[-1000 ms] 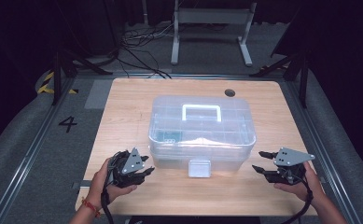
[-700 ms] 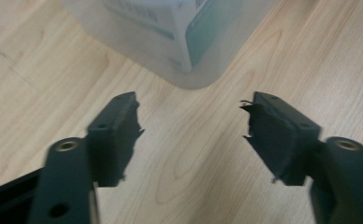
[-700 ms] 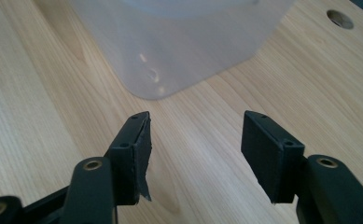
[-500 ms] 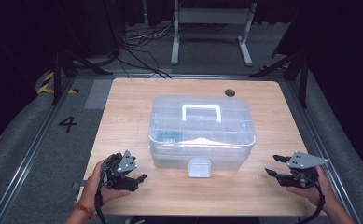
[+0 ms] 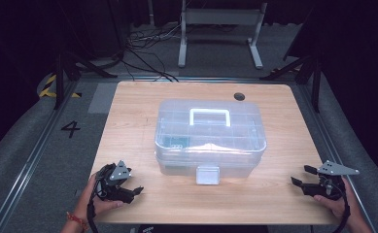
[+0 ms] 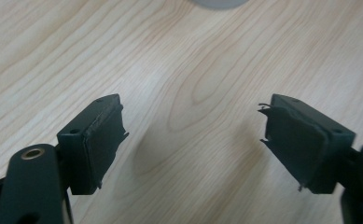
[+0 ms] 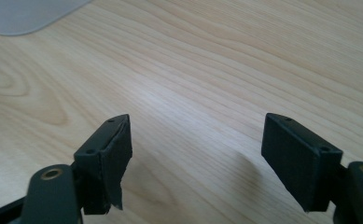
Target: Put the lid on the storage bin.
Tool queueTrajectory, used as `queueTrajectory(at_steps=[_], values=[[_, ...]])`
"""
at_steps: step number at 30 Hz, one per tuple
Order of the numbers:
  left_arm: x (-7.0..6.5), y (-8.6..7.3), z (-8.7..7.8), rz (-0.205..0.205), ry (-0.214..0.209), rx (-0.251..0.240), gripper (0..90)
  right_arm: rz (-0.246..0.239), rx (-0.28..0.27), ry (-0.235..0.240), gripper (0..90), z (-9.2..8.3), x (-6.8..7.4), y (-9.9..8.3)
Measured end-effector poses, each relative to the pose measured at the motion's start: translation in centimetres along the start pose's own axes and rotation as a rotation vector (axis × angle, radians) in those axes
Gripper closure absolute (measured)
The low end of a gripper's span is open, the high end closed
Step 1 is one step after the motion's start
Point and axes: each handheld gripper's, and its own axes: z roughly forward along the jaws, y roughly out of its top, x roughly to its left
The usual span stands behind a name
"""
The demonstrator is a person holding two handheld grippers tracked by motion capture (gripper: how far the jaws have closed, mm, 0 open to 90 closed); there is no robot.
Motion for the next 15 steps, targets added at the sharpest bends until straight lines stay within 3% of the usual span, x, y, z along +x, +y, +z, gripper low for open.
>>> queueTrajectory(at_steps=[2, 3, 5, 7, 15], values=[[0.5, -0.7, 0.3, -0.028, 0.009, 0.004, 17.2, 0.03, 0.012, -0.012, 24.1, 0.3, -0.4, -0.2], [0.7, -1.0, 0.3, -0.06, -0.011, -0.009, 15.6, 0.037, 0.025, -0.014, 23.2, 0.5, -0.5, -0.2], [1.0, -1.4, 0.4, -0.083, -0.024, -0.031, 15.4, 0.034, 0.025, -0.015, 22.3, 0.5, -0.5, -0.2], [0.8, -1.8, 0.6, -0.098, -0.014, -0.072, 13.9, 0.049, 0.029, -0.003, 22.2, 0.6, -0.7, -0.1], [0.8, -2.0, 0.6, -0.092, -0.009, -0.086, 12.4, 0.047, 0.03, -0.002, 21.9, 0.6, -0.7, -0.2]])
